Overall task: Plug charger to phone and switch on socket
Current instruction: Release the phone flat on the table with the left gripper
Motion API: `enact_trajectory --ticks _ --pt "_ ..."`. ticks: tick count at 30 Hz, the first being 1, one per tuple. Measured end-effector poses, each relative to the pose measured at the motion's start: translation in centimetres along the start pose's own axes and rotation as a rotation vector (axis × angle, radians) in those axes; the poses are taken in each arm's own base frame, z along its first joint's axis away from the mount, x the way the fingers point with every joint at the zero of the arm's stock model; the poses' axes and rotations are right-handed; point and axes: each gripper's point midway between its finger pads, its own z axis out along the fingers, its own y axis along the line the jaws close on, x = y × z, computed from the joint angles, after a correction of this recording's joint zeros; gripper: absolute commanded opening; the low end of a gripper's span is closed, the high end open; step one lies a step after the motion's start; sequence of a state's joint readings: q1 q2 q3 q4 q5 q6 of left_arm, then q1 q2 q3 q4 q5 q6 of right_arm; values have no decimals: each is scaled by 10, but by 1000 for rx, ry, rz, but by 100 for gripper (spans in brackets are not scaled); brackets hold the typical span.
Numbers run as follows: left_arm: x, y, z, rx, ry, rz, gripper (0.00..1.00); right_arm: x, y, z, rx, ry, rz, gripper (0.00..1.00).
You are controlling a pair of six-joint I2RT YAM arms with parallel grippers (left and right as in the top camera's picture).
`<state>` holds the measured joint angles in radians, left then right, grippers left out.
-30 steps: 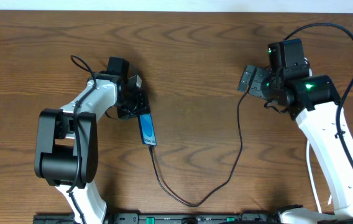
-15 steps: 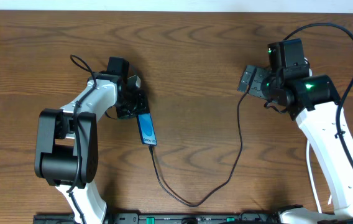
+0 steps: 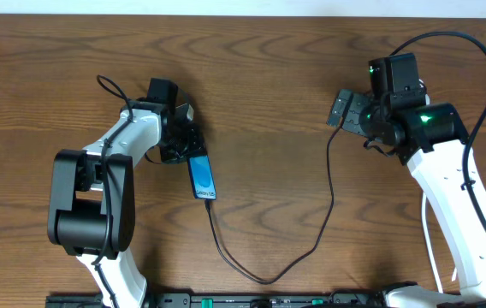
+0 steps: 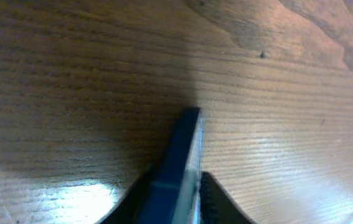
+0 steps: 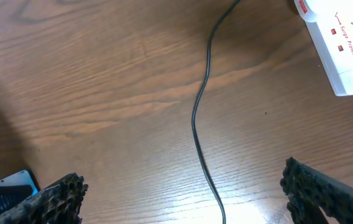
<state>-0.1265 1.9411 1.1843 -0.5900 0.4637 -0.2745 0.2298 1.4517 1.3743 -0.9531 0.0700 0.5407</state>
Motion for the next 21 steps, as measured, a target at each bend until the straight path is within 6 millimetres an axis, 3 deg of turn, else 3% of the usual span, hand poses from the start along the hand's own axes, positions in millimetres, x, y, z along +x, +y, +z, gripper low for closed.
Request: enact_trajectory --ticks 12,15,21 --pt "1 0 0 1 5 0 35 0 0 0 0 0 0 99" --pt "2 0 0 2 9 3 45 0 0 0 0 0 0 99" --pt "4 -2 -1 12 17 5 51 0 0 0 0 0 0 99"
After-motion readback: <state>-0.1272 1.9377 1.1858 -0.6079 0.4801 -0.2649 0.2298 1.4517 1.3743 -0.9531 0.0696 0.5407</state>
